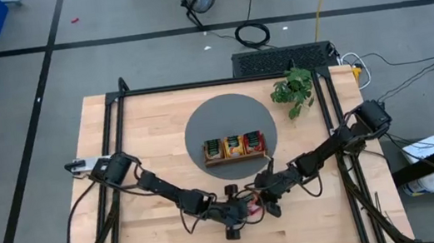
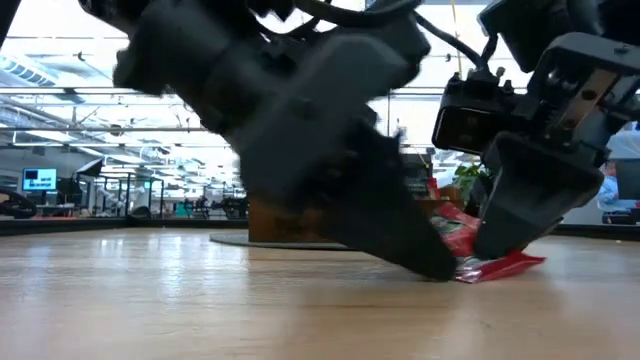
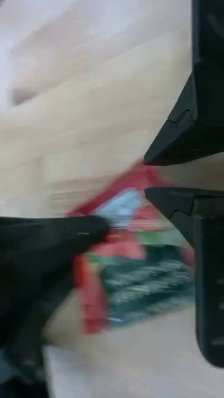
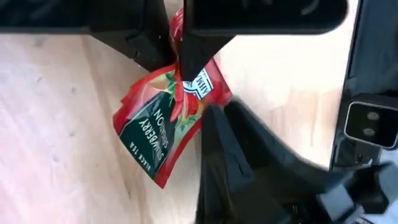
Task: Pick & Place Tea
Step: Put the red tea bag into the right slot of the wooden organizer
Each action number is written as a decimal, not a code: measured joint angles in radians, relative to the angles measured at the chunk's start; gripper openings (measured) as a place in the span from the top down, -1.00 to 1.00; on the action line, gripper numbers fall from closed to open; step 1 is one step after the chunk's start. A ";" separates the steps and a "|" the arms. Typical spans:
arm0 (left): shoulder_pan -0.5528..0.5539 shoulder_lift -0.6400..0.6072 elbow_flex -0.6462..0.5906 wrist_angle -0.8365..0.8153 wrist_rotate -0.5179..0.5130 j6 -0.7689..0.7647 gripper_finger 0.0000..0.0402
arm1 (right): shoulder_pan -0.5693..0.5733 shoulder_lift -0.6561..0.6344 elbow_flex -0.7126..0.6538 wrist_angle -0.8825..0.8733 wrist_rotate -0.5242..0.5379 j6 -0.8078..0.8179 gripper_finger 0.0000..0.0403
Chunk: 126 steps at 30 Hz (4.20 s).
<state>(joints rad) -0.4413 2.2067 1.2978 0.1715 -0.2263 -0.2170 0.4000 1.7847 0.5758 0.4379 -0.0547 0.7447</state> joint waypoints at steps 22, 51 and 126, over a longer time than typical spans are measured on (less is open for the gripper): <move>-0.064 -0.226 0.003 0.011 -0.172 0.076 0.58 | 0.363 -0.233 -0.001 0.044 0.737 -0.563 0.98; 0.055 -0.191 0.006 0.093 0.014 -0.011 -0.26 | 0.406 -0.125 0.001 0.261 0.891 -0.821 0.97; 0.036 -0.187 0.005 -0.049 -0.099 -0.015 0.97 | 0.199 -0.244 0.000 0.111 0.481 -0.547 0.28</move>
<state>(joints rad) -0.4057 2.0199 1.3025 0.1227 -0.3256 -0.2316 0.5990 1.5406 0.5758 0.5493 0.4263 0.1978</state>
